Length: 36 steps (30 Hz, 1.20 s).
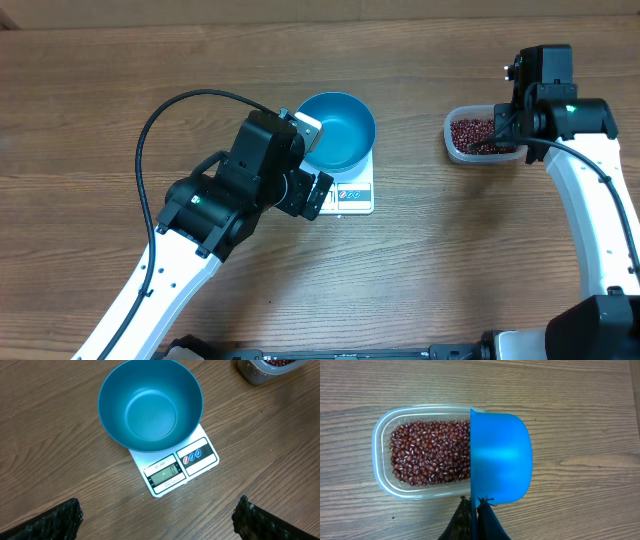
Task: Scoop item into bowl and weigh 150g on scale
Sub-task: 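Lower the held scoop with the right gripper into the red beans, then drag the blue scoop through the beans with the right gripper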
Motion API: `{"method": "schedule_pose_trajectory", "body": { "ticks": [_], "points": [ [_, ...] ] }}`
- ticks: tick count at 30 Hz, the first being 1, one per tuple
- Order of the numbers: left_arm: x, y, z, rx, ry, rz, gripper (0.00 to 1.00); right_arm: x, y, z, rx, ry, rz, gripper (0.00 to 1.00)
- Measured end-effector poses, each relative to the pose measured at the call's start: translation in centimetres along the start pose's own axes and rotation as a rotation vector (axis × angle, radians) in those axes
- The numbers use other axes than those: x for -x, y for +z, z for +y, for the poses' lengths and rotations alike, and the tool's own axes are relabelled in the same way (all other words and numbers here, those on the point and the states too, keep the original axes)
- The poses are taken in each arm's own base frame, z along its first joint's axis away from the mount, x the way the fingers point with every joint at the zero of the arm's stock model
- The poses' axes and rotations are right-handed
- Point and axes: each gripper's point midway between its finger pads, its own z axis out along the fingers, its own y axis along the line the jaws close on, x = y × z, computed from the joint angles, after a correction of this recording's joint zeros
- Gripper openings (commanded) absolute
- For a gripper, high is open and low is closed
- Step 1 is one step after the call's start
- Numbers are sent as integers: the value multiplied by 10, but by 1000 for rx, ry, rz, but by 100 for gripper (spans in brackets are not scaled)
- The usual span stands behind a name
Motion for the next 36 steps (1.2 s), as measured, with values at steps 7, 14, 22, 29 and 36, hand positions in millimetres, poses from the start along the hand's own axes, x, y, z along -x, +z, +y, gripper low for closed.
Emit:
{"method": "schedule_pose_trajectory", "body": {
  "ticks": [7,14,22,29,36],
  "points": [
    [0,0,0,0,0,0,100,4,13,3,0,-2,2,4],
    [0,0,0,0,0,0,99,-2,33,10,2,-16,53,4],
    [0,0,0,0,0,0,100,-8,50,16,12,-29,98,4],
    [0,0,0,0,0,0,100,-8,53,18,19,-30,102,4],
    [0,0,0,0,0,0,100,-8,53,29,82,-27,101,4]
  ]
}}
